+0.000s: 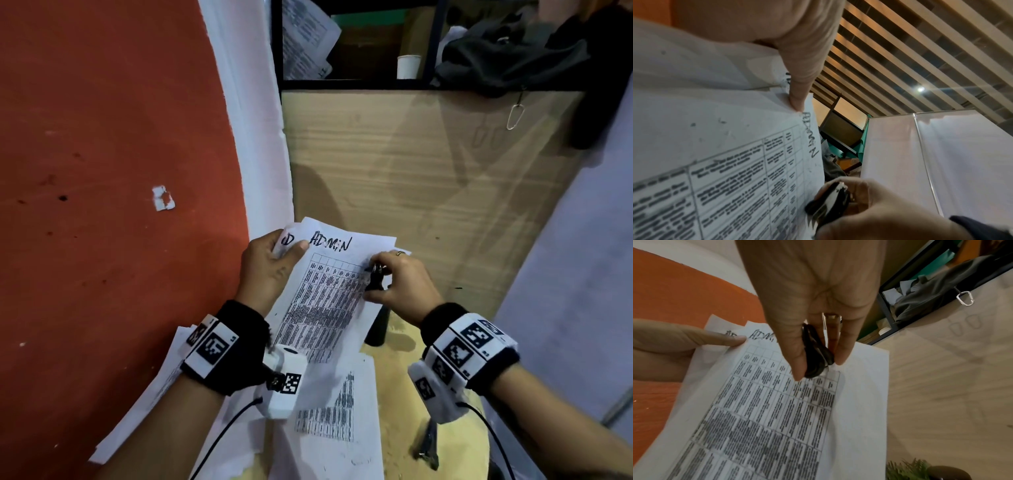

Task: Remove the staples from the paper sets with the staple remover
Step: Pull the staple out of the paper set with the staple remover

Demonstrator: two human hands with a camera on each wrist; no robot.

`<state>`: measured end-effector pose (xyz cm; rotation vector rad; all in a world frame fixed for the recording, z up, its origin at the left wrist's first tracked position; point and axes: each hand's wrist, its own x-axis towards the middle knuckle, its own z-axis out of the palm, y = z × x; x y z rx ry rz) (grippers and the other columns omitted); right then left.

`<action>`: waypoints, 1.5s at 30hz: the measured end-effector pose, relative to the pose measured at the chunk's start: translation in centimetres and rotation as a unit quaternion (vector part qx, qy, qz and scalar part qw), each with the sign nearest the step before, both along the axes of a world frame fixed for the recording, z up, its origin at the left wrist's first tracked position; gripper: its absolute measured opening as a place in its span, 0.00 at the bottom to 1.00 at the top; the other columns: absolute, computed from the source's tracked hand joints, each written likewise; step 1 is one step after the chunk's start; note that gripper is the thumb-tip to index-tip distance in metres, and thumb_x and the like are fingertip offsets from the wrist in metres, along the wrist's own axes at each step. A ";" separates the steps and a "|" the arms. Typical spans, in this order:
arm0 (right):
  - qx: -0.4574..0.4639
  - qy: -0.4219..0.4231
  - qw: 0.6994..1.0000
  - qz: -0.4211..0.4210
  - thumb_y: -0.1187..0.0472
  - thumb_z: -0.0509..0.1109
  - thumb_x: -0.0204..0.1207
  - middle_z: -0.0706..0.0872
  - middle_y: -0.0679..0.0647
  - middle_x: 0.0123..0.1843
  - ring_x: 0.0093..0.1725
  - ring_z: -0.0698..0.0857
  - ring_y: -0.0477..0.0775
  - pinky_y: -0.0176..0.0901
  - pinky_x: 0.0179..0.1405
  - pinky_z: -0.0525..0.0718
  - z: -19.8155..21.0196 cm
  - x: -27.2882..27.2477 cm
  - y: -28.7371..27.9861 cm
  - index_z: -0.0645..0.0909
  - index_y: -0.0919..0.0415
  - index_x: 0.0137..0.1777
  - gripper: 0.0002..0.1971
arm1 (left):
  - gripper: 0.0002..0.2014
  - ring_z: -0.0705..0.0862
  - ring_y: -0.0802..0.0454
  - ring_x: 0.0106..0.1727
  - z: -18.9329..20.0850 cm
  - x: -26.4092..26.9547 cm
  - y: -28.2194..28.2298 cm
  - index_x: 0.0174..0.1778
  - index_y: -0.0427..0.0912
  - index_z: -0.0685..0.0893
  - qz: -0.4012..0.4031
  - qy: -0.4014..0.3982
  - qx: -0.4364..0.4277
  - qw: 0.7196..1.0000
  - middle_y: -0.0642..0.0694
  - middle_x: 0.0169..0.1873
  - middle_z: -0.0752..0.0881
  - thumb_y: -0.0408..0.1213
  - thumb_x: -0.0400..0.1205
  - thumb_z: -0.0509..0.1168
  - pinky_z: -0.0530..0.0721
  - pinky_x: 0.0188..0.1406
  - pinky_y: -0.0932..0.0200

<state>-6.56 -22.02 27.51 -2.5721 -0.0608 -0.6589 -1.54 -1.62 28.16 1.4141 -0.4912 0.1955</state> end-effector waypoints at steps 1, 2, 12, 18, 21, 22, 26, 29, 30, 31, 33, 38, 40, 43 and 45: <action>0.012 -0.004 1.000 0.006 0.64 0.83 0.58 0.80 0.57 0.54 0.48 0.79 0.52 0.37 0.49 0.73 0.2 0.1 -0.1 0.83 0.64 0.54 0.23 | 0.24 0.86 0.35 0.58 -0.1 0.1 0.1 0.57 0.40 0.87 -0.006 0.004 0.002 1.000 0.37 0.52 0.90 0.50 0.69 0.74 0.79 0.62 0.29; 0.026 -0.010 0.999 0.017 0.65 0.83 0.58 0.78 0.58 0.60 0.47 0.78 0.49 0.37 0.54 0.74 0.5 0.1 0.0 0.83 0.63 0.54 0.23 | 0.23 0.86 0.35 0.58 -0.1 0.1 0.1 0.56 0.40 0.87 -0.010 0.007 0.006 1.000 0.37 0.52 0.90 0.50 0.69 0.74 0.79 0.63 0.29; 0.050 0.042 0.990 0.124 0.63 0.87 0.50 0.86 0.56 0.46 0.44 0.85 0.54 0.51 0.52 0.83 4.0 0.8 1.6 0.87 0.56 0.47 0.22 | 0.09 0.89 0.50 0.48 0.0 0.6 0.7 0.51 0.39 0.87 -0.009 -0.012 0.047 0.999 0.45 0.45 0.91 0.30 0.75 0.72 0.84 0.53 0.56; -0.010 0.039 0.993 0.113 0.63 0.87 0.50 0.85 0.56 0.49 0.47 0.83 0.54 0.45 0.50 0.80 4.7 -0.2 3.0 0.87 0.60 0.49 0.24 | 0.14 0.87 0.53 0.42 2.2 0.7 0.9 0.42 0.53 0.89 0.117 -0.181 0.276 0.937 0.55 0.37 0.90 0.52 0.63 0.73 0.84 0.46 0.55; -0.015 0.034 0.993 0.110 0.63 0.86 0.50 0.84 0.55 0.49 0.47 0.82 0.53 0.44 0.50 0.79 5.1 -0.9 3.3 0.87 0.60 0.51 0.25 | 0.17 0.88 0.48 0.45 3.0 1.0 1.0 0.43 0.52 0.90 0.099 -0.182 0.360 0.910 0.51 0.39 0.91 0.56 0.66 0.66 0.85 0.47 0.48; -0.016 0.030 0.993 0.110 0.63 0.86 0.51 0.84 0.55 0.49 0.47 0.82 0.53 0.43 0.50 0.78 5.3 -1.1 3.3 0.87 0.60 0.50 0.25 | 0.18 0.88 0.48 0.45 3.1 1.1 1.1 0.43 0.52 0.90 0.090 -0.181 0.373 0.905 0.50 0.40 0.91 0.57 0.67 0.65 0.84 0.47 0.48; -0.001 0.023 0.994 0.110 0.63 0.87 0.50 0.84 0.56 0.49 0.47 0.84 0.54 0.46 0.51 0.80 5.7 -1.8 3.3 0.87 0.60 0.49 0.25 | 0.15 0.86 0.45 0.42 3.3 0.6 1.5 0.36 0.54 0.86 0.069 -0.190 0.414 0.887 0.49 0.35 0.88 0.59 0.69 0.62 0.83 0.42 0.49; 0.016 0.016 0.993 0.112 0.64 0.87 0.50 0.85 0.58 0.48 0.46 0.84 0.56 0.48 0.51 0.81 5.9 -2.3 3.2 0.88 0.59 0.49 0.24 | 0.14 0.85 0.41 0.38 3.2 0.3 2.0 0.27 0.55 0.79 0.050 -0.178 0.392 0.901 0.44 0.30 0.86 0.61 0.68 0.64 0.83 0.39 0.44; 0.018 0.012 0.993 0.115 0.64 0.87 0.50 0.85 0.58 0.48 0.46 0.84 0.56 0.47 0.50 0.80 6.0 -2.4 3.2 0.87 0.59 0.48 0.24 | 0.17 0.86 0.40 0.38 3.2 0.3 2.2 0.28 0.51 0.82 0.040 -0.172 0.371 0.911 0.43 0.30 0.87 0.61 0.67 0.64 0.84 0.39 0.42; 0.020 0.009 0.993 0.117 0.64 0.87 0.50 0.85 0.58 0.48 0.46 0.84 0.56 0.46 0.50 0.80 6.0 -2.5 3.2 0.87 0.59 0.48 0.23 | 0.19 0.87 0.40 0.39 3.1 0.2 2.2 0.32 0.47 0.84 0.030 -0.162 0.348 0.923 0.42 0.32 0.88 0.61 0.66 0.65 0.84 0.41 0.40; 0.023 0.005 0.993 0.118 0.64 0.87 0.50 0.86 0.58 0.48 0.46 0.85 0.55 0.43 0.49 0.80 6.1 -2.6 3.2 0.88 0.58 0.48 0.23 | 0.17 0.90 0.43 0.42 3.1 -0.1 2.3 0.36 0.43 0.88 0.012 -0.142 0.301 0.943 0.41 0.35 0.91 0.55 0.67 0.70 0.86 0.45 0.40; 0.046 -0.100 0.985 0.135 0.65 0.86 0.51 0.82 0.56 0.53 0.49 0.82 0.50 0.40 0.48 0.83 5.4 -2.7 3.9 0.87 0.61 0.50 0.24 | 0.05 0.87 0.60 0.39 3.7 -1.0 2.2 0.38 0.52 0.90 -0.012 -0.097 0.226 0.969 0.50 0.37 0.92 0.43 0.68 0.71 0.86 0.45 0.53; 0.076 -0.169 0.967 0.174 0.69 0.84 0.54 0.78 0.53 0.56 0.52 0.79 0.42 0.32 0.42 0.85 4.8 -3.0 4.8 0.85 0.63 0.53 0.24 | 0.07 0.88 0.57 0.40 4.1 -1.2 2.1 0.41 0.50 0.91 -0.027 -0.081 0.212 0.974 0.50 0.39 0.92 0.41 0.68 0.73 0.85 0.46 0.54; 0.072 -0.221 0.947 0.222 0.72 0.82 0.59 0.80 0.52 0.54 0.52 0.81 0.45 0.34 0.42 0.87 4.2 -3.0 5.7 0.83 0.67 0.56 0.23 | 0.13 0.87 0.50 0.42 4.6 -1.7 2.1 0.46 0.42 0.91 -0.060 -0.058 0.184 0.979 0.39 0.43 0.92 0.39 0.67 0.76 0.83 0.47 0.53; 0.074 -0.237 0.940 0.232 0.72 0.81 0.60 0.81 0.53 0.53 0.51 0.82 0.47 0.36 0.43 0.87 4.2 -2.9 6.0 0.82 0.69 0.55 0.22 | 0.16 0.85 0.51 0.41 4.7 -1.9 2.1 0.43 0.41 0.91 -0.072 -0.050 0.176 0.980 0.34 0.44 0.91 0.45 0.63 0.76 0.81 0.45 0.54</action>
